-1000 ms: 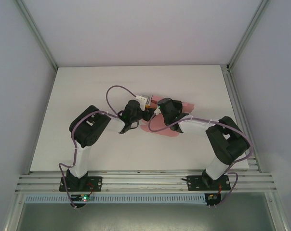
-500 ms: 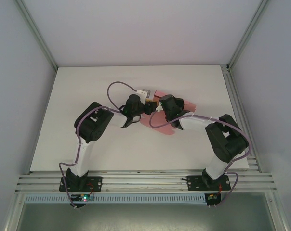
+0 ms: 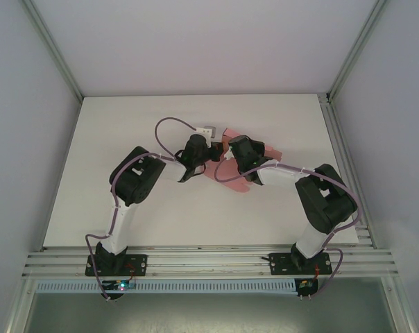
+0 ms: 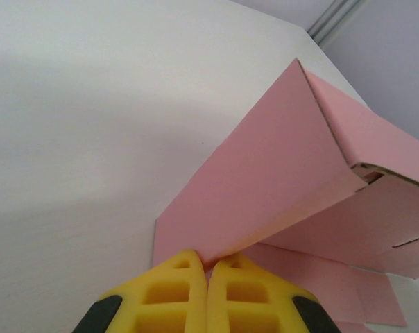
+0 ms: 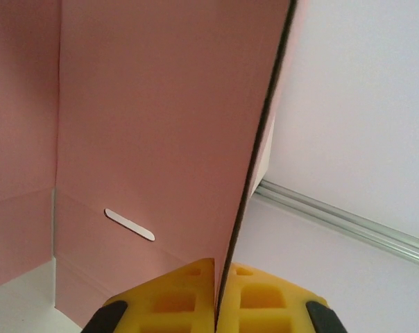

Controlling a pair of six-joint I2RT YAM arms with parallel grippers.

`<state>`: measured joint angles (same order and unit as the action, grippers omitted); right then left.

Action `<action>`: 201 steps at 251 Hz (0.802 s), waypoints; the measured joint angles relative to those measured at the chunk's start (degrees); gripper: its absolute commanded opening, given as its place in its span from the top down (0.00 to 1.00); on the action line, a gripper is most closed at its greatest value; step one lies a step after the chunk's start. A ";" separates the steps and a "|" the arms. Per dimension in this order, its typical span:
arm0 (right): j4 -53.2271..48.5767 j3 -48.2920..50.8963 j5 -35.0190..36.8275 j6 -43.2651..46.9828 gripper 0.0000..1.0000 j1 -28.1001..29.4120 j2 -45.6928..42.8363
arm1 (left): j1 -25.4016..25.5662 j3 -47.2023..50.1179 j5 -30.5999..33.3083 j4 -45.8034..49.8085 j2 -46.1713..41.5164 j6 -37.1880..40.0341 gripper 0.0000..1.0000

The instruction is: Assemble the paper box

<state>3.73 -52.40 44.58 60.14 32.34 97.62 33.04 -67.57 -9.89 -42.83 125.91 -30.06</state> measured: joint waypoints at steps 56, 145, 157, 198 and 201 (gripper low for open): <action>-3.78 -1.64 -3.04 -1.55 1.00 -1.09 -0.59 | 1.09 -2.97 3.04 3.91 0.26 0.15 0.64; -6.12 -3.39 -5.70 -1.51 1.00 -2.62 -0.33 | -0.96 -4.96 -5.57 6.43 1.01 3.61 0.52; -6.43 -3.56 -5.86 -1.53 1.00 -2.62 -0.33 | -0.98 -6.95 -6.08 9.73 1.01 5.38 0.42; -6.97 -4.24 -7.87 -1.55 1.00 -2.62 -0.33 | -0.87 -12.13 -7.63 18.43 0.96 9.62 0.32; -7.02 -4.26 -7.96 -1.55 1.00 -2.62 -0.33 | -0.87 -12.26 -7.58 18.82 0.96 10.01 0.34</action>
<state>-3.29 -56.66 36.62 58.59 29.71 97.30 32.16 -79.83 -17.47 -24.01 126.87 -20.05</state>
